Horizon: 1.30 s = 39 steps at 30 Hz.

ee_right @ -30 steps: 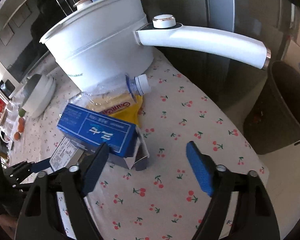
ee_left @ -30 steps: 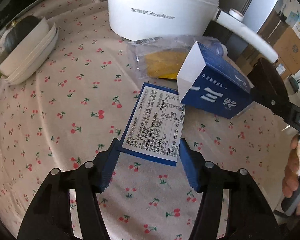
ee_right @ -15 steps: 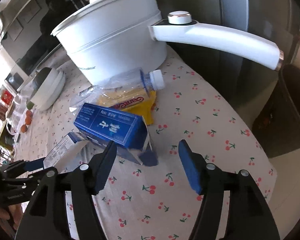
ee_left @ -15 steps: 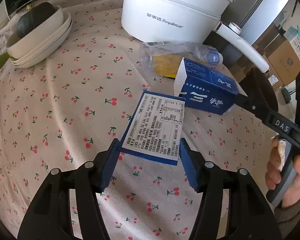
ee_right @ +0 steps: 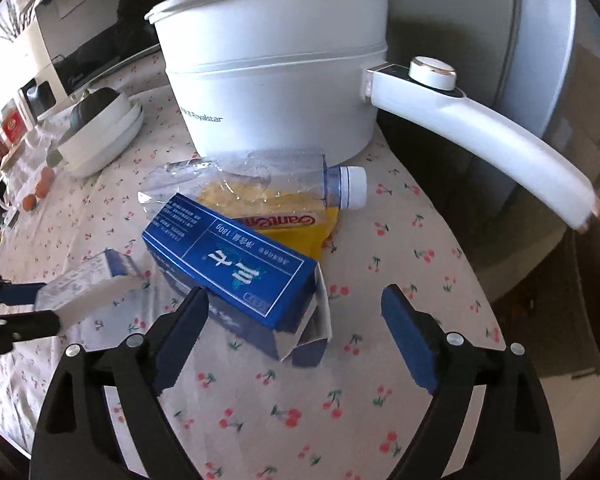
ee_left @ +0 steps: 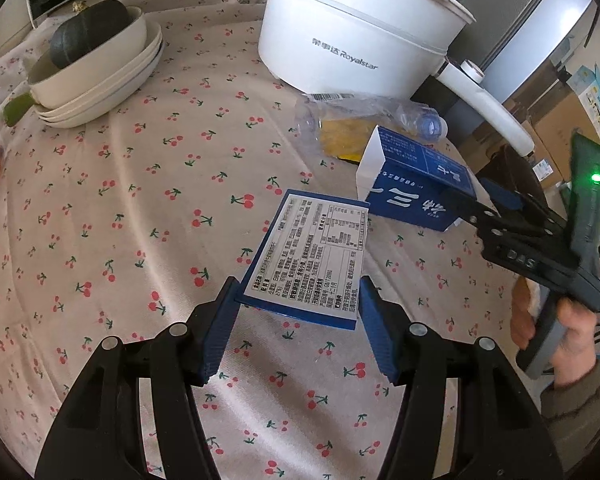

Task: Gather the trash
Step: 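Grasp the blue-and-white milk carton with the right tool, then carry the receipt card and carton over the white bin and open both tools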

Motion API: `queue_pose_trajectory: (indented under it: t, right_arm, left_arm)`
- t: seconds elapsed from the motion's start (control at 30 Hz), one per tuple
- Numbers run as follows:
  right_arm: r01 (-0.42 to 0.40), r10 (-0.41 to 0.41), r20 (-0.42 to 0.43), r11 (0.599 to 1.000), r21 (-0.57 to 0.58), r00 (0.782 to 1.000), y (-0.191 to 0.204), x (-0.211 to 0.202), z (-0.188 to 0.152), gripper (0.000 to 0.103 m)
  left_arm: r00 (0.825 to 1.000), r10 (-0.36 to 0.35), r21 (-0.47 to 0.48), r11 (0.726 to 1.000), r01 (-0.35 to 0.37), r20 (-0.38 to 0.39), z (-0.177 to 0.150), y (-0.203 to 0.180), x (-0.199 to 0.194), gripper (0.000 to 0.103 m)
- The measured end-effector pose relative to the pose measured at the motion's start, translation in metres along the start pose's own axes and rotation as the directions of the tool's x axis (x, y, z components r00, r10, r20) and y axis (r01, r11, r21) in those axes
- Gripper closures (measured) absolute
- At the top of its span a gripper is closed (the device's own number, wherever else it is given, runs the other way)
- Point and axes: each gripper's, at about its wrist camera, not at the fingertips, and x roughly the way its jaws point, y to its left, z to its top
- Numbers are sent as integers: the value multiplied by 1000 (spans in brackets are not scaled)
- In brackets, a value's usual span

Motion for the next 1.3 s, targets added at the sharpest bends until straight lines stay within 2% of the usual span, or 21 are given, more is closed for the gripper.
queue_pose_trajectory:
  t: [0.1, 0.17, 0.23, 0.27, 0.3, 0.33, 0.37, 0.5, 0.7, 0.87, 1.17, 1.3]
  right_arm:
    - [-84, 84, -10, 996, 16, 996, -4, 6, 0, 16]
    - [-112, 112, -1, 993, 20, 994, -1, 5, 0, 17]
    - [-148, 148, -3, 989, 13, 989, 3, 1, 0, 44]
    - [-156, 157, -14, 988, 16, 988, 4, -1, 0, 47]
    - [-180, 180, -13, 984, 13, 983, 8, -5, 0, 60]
    - [-192, 192, -13, 981, -3, 981, 13, -9, 1, 82]
    - [-177, 177, -13, 984, -14, 984, 17, -13, 1, 85]
    - [-164, 163, -20, 984, -65, 986, 28, -24, -1, 87]
    - [-142, 142, -19, 988, -55, 990, 26, -39, -8, 87]
    - [-136, 135, 51, 991, 4, 989, 15, -73, 0, 87]
    - [-61, 62, 119, 998, -18, 991, 28, -127, -2, 87]
    - [-59, 57, 149, 998, 9, 987, 27, -150, -9, 87]
  left_arm:
    - [1000, -7, -5, 1000, 7, 1, -1, 2, -2, 46]
    - [1000, -9, -6, 1000, 9, 2, 0, 2, -2, 46]
    - [1000, -9, -4, 1000, 9, 5, 1, 2, -2, 46]
    - [1000, -7, -2, 1000, 7, 5, 1, 2, -2, 46]
    - [1000, -5, -3, 1000, 5, 5, 2, 2, -2, 46]
    - [1000, -5, -7, 1000, 5, 4, 1, 2, -2, 46]
    - [1000, -7, -9, 1000, 7, 4, 1, 2, -2, 46]
    - [1000, -7, -2, 1000, 7, 10, 1, 1, -5, 46]
    - [1000, -13, -4, 1000, 13, 22, -1, 4, -15, 46]
    - [999, -28, -15, 999, 29, 47, -1, 7, -27, 46]
    - [994, -67, 2, 998, 67, 84, -8, -5, -50, 46]
    - [990, -97, 7, 995, 97, 101, -15, -13, -62, 46]
